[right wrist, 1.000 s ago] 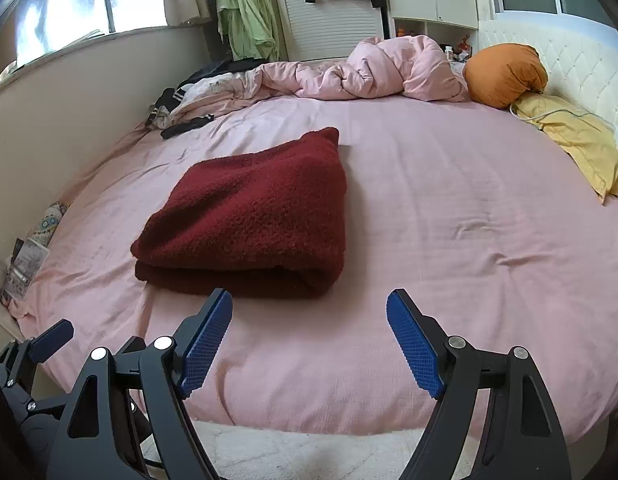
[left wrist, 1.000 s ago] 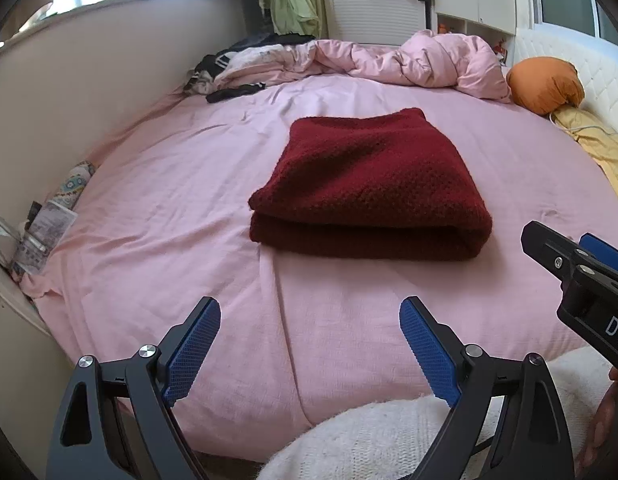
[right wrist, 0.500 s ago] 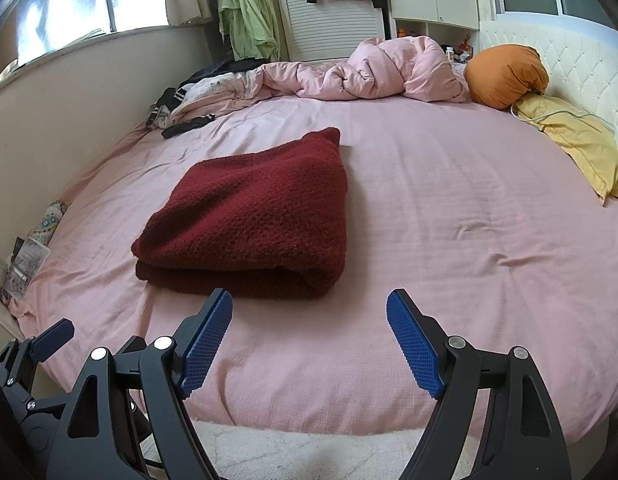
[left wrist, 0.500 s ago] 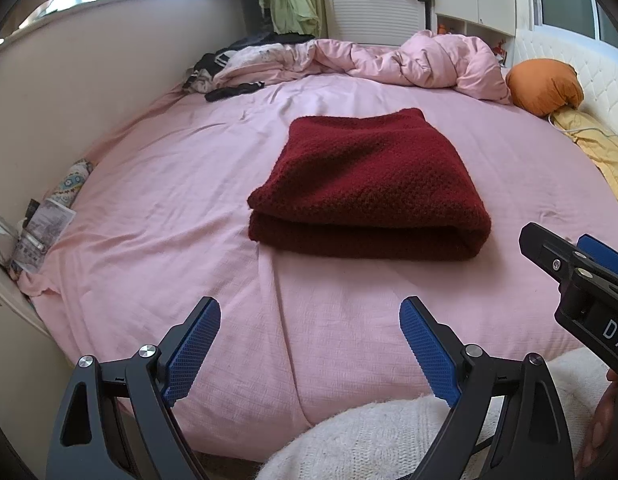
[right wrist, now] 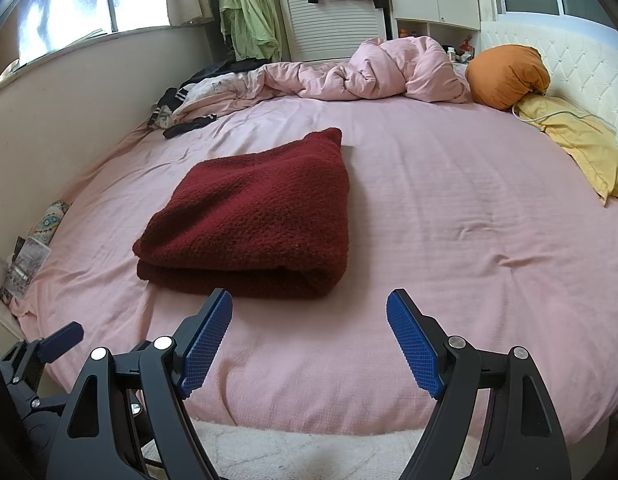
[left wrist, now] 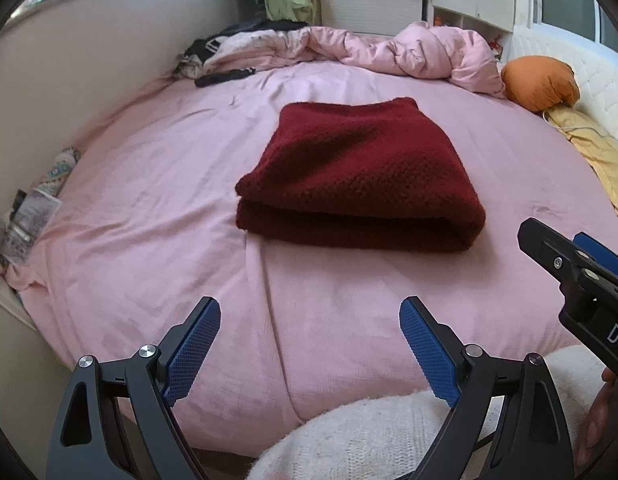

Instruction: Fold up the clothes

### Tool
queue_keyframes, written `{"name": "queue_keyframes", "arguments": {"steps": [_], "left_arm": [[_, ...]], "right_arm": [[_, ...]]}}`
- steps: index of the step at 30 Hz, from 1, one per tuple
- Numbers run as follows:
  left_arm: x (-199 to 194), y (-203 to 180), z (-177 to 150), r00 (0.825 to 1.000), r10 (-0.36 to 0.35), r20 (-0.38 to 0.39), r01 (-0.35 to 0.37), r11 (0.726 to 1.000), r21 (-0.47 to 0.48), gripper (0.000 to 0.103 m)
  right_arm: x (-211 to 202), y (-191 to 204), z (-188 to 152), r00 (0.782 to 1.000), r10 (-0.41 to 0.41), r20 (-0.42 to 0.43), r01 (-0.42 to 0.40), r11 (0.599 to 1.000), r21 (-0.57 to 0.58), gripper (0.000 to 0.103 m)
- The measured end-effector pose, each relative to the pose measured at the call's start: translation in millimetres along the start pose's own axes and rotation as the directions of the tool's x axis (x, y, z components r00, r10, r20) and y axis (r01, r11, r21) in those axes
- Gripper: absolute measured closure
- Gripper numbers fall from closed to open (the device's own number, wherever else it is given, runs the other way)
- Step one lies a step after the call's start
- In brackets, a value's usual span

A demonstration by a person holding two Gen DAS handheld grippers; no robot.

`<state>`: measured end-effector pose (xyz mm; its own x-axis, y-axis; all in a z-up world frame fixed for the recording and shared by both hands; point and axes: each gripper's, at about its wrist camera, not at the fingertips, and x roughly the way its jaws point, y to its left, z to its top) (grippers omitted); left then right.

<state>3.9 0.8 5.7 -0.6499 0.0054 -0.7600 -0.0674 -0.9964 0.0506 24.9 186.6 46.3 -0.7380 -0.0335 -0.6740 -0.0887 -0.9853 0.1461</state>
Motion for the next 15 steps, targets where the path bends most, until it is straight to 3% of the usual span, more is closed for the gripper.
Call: {"name": "queue_keyframes", "arguments": {"steps": [3, 7, 15], "left_arm": [[2.8, 4.1, -0.6, 0.998, -0.064, -0.02, 0.064, 0.998, -0.026, 0.009], [5.4, 8.1, -1.4, 0.996, -0.079, -0.037, 0.077, 0.995, -0.059, 0.003], [-1.3, 1.0, -2.5, 0.999, -0.019, -0.028, 0.018, 0.999, -0.045, 0.0]], "right_arm": [[-0.3, 0.4, -0.1, 1.0, 0.006, 0.002, -0.006, 1.0, 0.003, 0.023], [0.0, -0.3, 0.6, 1.0, 0.012, 0.004, -0.012, 1.0, 0.01, 0.023], [0.6, -1.3, 1.4, 1.0, 0.015, 0.006, -0.015, 1.0, 0.013, 0.023]]}}
